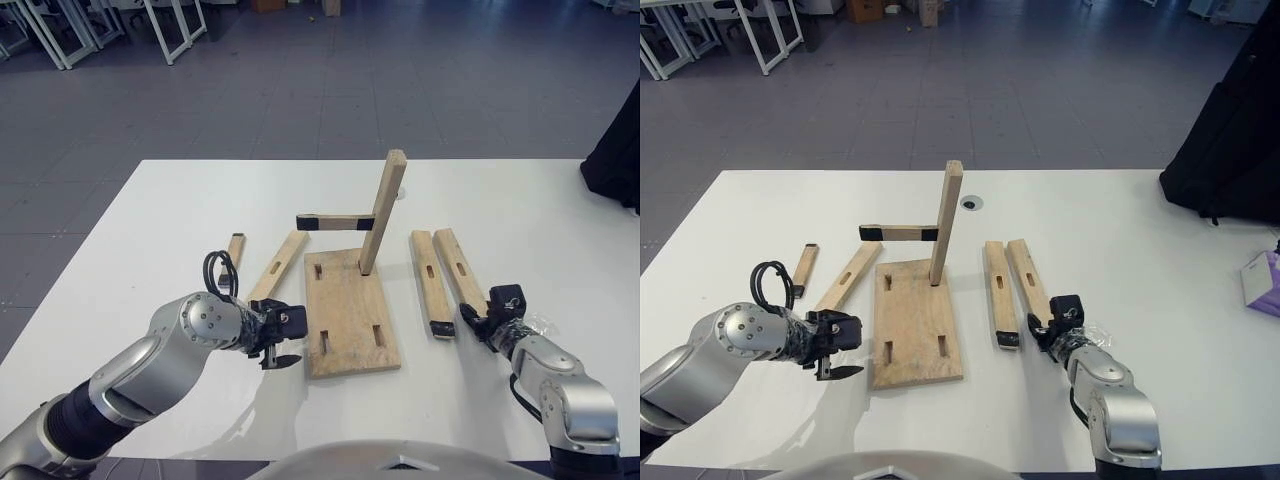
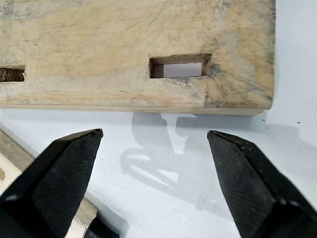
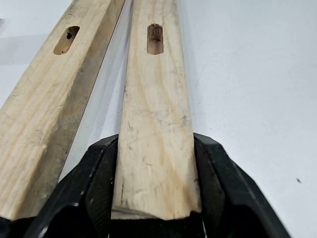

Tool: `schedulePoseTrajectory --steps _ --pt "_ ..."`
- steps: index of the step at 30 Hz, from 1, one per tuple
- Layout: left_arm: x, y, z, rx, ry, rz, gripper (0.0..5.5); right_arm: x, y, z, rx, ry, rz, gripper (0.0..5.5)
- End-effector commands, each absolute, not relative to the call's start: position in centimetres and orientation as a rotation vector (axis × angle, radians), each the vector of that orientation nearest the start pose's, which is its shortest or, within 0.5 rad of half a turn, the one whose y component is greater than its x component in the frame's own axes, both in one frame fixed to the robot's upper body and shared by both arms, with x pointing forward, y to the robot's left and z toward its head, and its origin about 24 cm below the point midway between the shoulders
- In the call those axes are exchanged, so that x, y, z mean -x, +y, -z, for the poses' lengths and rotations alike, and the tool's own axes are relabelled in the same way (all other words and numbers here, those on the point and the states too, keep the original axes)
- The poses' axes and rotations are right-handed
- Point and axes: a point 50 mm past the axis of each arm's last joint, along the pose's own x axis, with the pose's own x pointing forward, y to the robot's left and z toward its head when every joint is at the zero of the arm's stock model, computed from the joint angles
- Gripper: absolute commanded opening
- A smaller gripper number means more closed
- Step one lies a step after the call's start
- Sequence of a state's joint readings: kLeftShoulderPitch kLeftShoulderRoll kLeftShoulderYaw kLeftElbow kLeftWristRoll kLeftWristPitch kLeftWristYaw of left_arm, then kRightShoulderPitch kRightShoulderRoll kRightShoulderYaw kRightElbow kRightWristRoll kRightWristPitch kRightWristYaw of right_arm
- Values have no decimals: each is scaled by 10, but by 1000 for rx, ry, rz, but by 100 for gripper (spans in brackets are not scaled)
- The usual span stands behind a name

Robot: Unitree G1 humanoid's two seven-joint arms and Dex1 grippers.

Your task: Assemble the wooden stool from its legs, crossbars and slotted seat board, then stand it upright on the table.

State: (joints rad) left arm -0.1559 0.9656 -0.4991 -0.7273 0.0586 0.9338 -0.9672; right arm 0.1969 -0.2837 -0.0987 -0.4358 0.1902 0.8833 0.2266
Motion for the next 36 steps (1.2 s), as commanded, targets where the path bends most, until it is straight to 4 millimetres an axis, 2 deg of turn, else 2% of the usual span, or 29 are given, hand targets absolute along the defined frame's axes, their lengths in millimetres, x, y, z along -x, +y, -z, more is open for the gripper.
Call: schedulePoseTrajectory --steps 1,6,9,11,13,16,18,20,22,26,28,36 --pt "-185 155 -82 -879 772 1129 391 -188 -206 -18 1 733 -131 203" --pt "-187 137 -82 -802 734 1102 391 -202 -206 -34 7 661 -124 203" --pt "-187 136 -84 -773 736 1074 391 -210 -206 -44 11 619 -122 203" --pt "-187 139 -92 -731 732 1062 391 -216 -208 -56 29 564 -124 203" --pt "-191 142 -113 -612 685 1051 391 -229 -210 -79 53 452 -144 203" --pt "-203 139 -152 -258 495 1052 391 -246 -215 -118 90 276 -173 203" --pt "-215 144 -177 -45 351 1050 391 -255 -211 -150 42 130 -221 203" --pt "-226 152 -197 187 238 1120 391 -254 -192 -176 -127 14 -415 203" --pt "-232 161 -202 395 180 1207 391 -249 -172 -193 -263 -35 -660 203" --pt "-244 169 -201 640 135 1279 391 -236 -132 -208 -416 -10 -1055 203" --pt "-247 167 -197 691 141 1302 391 -233 -119 -211 -444 18 -1170 203" --pt "-247 164 -204 714 107 1362 391 -226 -93 -201 -458 142 -1344 203"
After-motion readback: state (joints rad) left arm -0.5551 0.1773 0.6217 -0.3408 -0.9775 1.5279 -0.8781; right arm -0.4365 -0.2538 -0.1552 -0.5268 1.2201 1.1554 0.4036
